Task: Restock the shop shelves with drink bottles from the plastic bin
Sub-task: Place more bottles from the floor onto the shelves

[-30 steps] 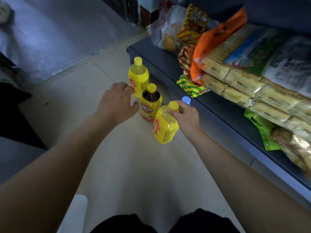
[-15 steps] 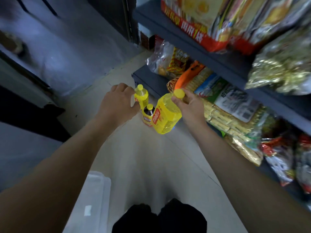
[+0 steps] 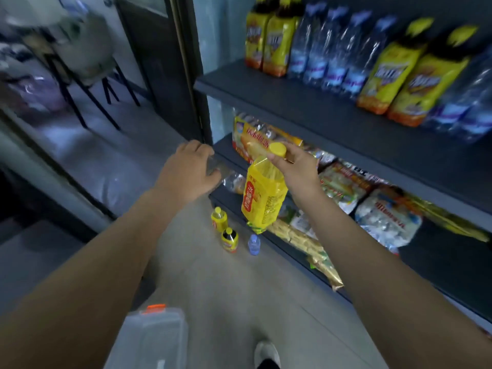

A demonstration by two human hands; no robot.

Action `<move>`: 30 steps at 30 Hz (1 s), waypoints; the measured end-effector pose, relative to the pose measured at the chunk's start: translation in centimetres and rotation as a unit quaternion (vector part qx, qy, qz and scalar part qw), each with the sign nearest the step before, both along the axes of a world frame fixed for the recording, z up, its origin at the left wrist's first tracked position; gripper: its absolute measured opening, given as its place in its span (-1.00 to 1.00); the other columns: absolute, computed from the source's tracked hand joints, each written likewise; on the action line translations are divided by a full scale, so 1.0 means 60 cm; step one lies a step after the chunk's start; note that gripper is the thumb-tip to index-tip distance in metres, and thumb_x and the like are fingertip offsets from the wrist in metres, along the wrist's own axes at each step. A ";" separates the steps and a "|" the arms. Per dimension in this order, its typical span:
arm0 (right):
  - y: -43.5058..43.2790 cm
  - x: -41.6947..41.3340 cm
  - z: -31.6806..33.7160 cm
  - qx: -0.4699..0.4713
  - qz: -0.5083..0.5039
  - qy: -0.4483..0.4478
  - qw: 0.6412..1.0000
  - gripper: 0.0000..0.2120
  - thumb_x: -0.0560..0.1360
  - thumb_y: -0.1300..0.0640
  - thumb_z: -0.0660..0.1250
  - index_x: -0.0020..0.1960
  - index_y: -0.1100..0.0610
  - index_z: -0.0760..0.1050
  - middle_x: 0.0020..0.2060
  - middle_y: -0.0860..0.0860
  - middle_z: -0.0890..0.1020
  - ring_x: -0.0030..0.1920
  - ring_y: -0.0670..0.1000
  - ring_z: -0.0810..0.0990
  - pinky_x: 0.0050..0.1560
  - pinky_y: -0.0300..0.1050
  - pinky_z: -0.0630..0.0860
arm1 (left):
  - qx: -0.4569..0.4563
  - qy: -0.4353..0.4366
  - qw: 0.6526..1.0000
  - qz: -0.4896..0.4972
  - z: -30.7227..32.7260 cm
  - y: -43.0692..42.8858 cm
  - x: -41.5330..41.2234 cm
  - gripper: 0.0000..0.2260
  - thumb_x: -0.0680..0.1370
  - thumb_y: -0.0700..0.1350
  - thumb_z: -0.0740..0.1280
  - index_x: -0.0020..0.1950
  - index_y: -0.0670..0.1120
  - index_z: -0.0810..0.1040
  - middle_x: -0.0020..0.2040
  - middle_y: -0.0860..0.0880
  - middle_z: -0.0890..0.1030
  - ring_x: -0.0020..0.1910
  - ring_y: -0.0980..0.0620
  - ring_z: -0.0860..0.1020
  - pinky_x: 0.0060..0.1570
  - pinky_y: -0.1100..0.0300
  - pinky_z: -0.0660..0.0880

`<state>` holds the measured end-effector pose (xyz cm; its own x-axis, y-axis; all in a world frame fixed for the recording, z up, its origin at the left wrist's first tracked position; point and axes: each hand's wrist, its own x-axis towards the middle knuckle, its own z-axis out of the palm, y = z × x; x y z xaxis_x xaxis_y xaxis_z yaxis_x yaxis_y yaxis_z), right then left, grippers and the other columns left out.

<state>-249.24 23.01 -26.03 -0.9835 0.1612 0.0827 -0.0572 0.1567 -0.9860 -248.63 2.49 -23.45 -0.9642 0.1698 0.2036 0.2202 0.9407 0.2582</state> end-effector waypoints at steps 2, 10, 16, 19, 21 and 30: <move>0.008 0.030 0.075 -0.003 -0.012 0.025 1.000 -0.84 0.47 0.19 0.41 0.04 0.06 0.53 -0.17 -0.10 0.61 -0.14 -0.14 0.58 -0.01 -0.19 0.52 | -0.006 0.013 0.999 -0.029 0.065 0.003 0.021 -0.60 0.51 -0.05 0.29 0.30 -0.18 0.42 0.25 -0.17 0.43 0.29 -0.18 0.33 0.23 -0.04 0.35; 0.011 0.158 0.290 -0.018 -0.058 0.059 0.996 -0.63 0.50 0.12 0.38 0.26 0.21 0.47 0.11 0.01 0.59 0.11 -0.04 0.56 0.16 -0.10 0.50 | -0.012 0.054 0.995 -0.087 0.264 -0.001 0.113 -0.58 0.53 0.01 0.26 0.34 -0.13 0.38 0.28 -0.11 0.41 0.31 -0.11 0.31 0.25 -0.02 0.35; 0.015 0.282 0.408 -0.035 -0.113 0.105 0.987 -0.65 0.54 0.09 0.32 0.26 0.22 0.46 0.09 0.05 0.60 0.14 0.06 0.56 0.20 -0.02 0.50 | -0.005 0.088 0.987 -0.134 0.382 0.014 0.199 -0.59 0.56 0.03 0.23 0.35 -0.13 0.37 0.28 -0.12 0.40 0.32 -0.09 0.32 0.22 0.05 0.34; 0.030 0.330 0.448 -0.022 -0.129 0.121 0.984 -0.73 0.55 0.06 0.30 0.17 0.19 0.52 0.11 0.12 0.62 0.11 0.09 0.58 0.22 0.05 0.49 | 0.000 0.098 0.984 -0.148 0.422 0.033 0.228 -0.63 0.55 0.02 0.23 0.30 -0.13 0.40 0.27 -0.11 0.40 0.31 -0.09 0.32 0.22 0.03 0.36; 0.045 0.354 0.468 -0.020 -0.128 0.135 0.982 -0.85 0.55 0.06 0.31 0.04 0.11 0.55 0.05 0.13 0.65 0.07 0.10 0.60 0.21 0.08 0.50 | -0.003 0.102 0.983 -0.154 0.443 0.047 0.243 -0.65 0.55 0.03 0.23 0.26 -0.12 0.43 0.24 -0.10 0.41 0.28 -0.09 0.34 0.20 0.01 0.38; 0.150 0.426 0.534 -0.017 -0.147 0.178 0.973 -0.92 0.55 0.04 0.30 -0.10 -0.03 0.55 -0.10 0.01 0.69 0.07 0.06 0.63 0.25 0.16 0.47 | -0.001 0.129 0.977 -0.172 0.509 0.141 0.283 -0.63 0.54 0.02 0.24 0.29 -0.11 0.41 0.26 -0.10 0.42 0.29 -0.09 0.35 0.22 0.02 0.38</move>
